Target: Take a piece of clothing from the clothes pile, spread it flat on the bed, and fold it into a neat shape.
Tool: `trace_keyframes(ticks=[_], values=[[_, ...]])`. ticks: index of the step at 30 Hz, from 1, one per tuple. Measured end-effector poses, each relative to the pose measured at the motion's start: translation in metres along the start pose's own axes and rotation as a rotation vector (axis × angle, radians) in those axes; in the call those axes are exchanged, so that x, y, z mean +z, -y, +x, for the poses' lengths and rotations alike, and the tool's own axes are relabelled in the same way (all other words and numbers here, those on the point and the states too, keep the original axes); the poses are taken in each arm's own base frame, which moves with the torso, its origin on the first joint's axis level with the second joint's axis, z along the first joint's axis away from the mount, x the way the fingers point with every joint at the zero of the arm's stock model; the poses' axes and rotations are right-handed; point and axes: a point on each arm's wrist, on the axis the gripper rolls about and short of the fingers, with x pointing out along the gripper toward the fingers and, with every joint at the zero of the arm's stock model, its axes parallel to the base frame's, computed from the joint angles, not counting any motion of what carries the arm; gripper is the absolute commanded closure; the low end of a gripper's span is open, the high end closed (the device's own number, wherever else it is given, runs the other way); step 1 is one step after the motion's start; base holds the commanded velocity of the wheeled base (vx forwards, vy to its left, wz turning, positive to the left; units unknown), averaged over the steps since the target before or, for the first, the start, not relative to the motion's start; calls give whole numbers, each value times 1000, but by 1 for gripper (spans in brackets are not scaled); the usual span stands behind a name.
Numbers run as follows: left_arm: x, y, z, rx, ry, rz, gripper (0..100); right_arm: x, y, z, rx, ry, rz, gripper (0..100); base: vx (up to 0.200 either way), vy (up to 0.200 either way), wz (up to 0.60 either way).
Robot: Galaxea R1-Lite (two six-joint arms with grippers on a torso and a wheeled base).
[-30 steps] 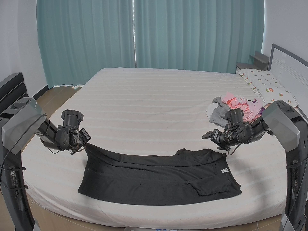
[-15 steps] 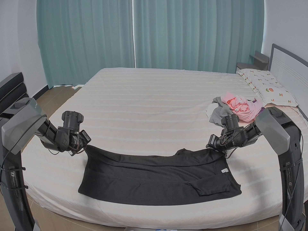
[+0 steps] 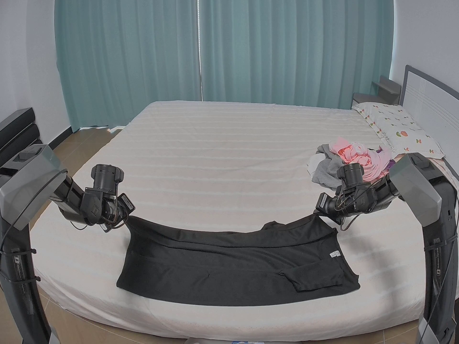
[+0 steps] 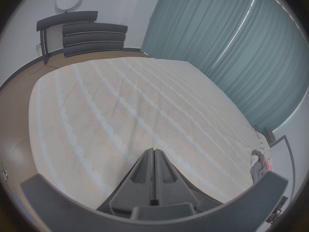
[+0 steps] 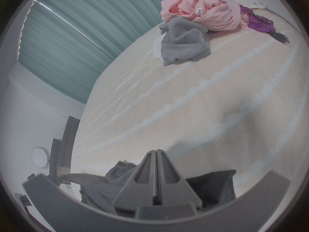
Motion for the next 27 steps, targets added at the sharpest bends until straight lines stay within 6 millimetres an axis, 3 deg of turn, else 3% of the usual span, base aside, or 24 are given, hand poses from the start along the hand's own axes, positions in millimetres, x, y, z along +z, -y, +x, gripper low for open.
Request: trace_keyframes(ticks=[19,27], values=[[20,10,-4,-38,53,-22,100,15,7,-92,70,21,61,100,0,0,0],[32,20,-1,-70,90,-36,100,25,0,-105,119,108,37,100,0,0,0]])
